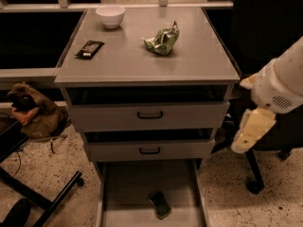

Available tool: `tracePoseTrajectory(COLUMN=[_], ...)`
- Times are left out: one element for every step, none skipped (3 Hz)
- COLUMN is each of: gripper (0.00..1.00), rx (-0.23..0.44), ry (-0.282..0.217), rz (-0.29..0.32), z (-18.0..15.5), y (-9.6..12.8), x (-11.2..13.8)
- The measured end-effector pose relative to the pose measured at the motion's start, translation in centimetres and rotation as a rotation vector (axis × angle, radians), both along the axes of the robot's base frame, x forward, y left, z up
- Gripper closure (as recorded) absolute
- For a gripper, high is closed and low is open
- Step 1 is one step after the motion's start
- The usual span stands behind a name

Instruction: Pick sponge from bottom drawer and place on counter

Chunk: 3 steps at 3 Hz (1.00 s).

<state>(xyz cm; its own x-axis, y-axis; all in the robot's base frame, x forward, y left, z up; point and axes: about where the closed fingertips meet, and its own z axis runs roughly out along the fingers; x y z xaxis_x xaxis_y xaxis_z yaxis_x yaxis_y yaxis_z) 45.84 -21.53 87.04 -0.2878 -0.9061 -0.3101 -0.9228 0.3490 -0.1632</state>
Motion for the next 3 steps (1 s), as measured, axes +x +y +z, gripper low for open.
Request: tracePoseTrajectory(gripper=[0.0,0.0,0.0], rx=[0.092,0.1,0.1], ry=[0.033,-0.007,-0.007], rz=[-0.054,-0.064,-0.064], z=[-7.9,-8.1,-8.1], y=[0.7,0.8,0.8], x=[1.7,3.0,3.0])
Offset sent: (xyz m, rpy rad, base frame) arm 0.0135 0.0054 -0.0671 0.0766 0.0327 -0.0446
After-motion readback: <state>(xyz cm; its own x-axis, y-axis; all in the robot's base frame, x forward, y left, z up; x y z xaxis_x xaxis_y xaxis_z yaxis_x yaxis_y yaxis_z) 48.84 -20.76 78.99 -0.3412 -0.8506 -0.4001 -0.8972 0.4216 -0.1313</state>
